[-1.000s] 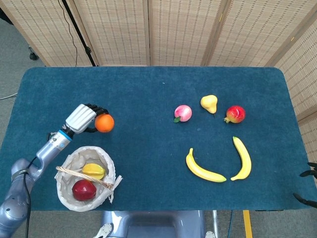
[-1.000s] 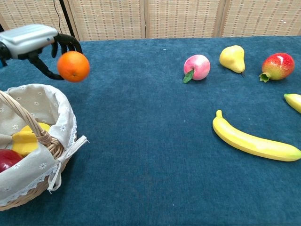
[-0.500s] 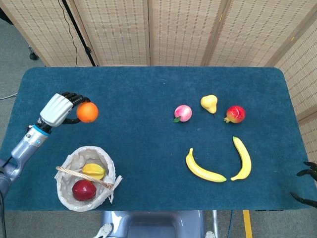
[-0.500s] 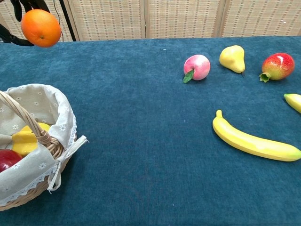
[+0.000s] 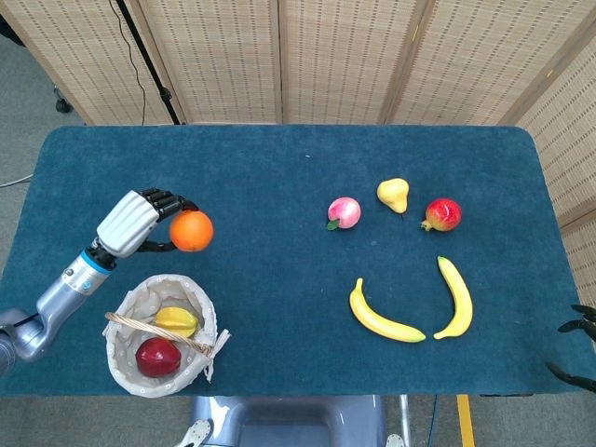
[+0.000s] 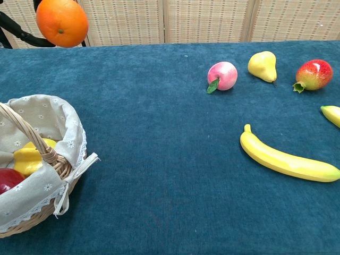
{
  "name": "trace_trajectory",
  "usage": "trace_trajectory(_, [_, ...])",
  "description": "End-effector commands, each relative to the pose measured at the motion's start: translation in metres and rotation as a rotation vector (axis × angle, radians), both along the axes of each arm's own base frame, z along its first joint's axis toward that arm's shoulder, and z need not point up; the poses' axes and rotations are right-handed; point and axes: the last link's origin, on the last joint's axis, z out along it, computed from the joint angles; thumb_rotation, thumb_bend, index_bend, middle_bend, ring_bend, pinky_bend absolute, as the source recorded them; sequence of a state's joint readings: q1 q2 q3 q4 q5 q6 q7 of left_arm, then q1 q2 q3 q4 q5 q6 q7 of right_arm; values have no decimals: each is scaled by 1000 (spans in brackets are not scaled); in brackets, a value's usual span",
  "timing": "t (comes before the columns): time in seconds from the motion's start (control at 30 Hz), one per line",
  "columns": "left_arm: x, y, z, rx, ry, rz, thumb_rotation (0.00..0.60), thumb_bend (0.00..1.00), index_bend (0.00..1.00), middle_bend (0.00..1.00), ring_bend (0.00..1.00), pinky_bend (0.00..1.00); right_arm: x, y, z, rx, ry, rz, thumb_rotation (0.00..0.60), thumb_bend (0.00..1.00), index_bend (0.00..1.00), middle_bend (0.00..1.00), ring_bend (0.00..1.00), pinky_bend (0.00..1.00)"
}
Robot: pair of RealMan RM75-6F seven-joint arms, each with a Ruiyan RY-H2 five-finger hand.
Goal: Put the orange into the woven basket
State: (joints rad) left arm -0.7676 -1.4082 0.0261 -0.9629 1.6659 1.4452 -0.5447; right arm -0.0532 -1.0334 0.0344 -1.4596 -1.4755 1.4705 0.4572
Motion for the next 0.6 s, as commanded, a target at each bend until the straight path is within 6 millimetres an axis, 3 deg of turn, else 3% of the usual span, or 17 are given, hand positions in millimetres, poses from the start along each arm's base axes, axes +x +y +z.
trace_trajectory(0.03, [15,-8,4,-5,17,-36,600,318,641,512,451,519,-2,2,2,-7,-1,-6,600,0,419,210,230,168])
trace_trajectory(0.3, [23,-37,5,-66,6,-72,600,318,645,517,455,520,-10,6,8,-28,-13,-32,600,0,420,210,231,168])
trace_trajectory(0.6, [13,-74,11,-121,19,-79,600,318,645,519,456,519,-14,5,8,-29,-22,-35,600,0,420,210,234,168])
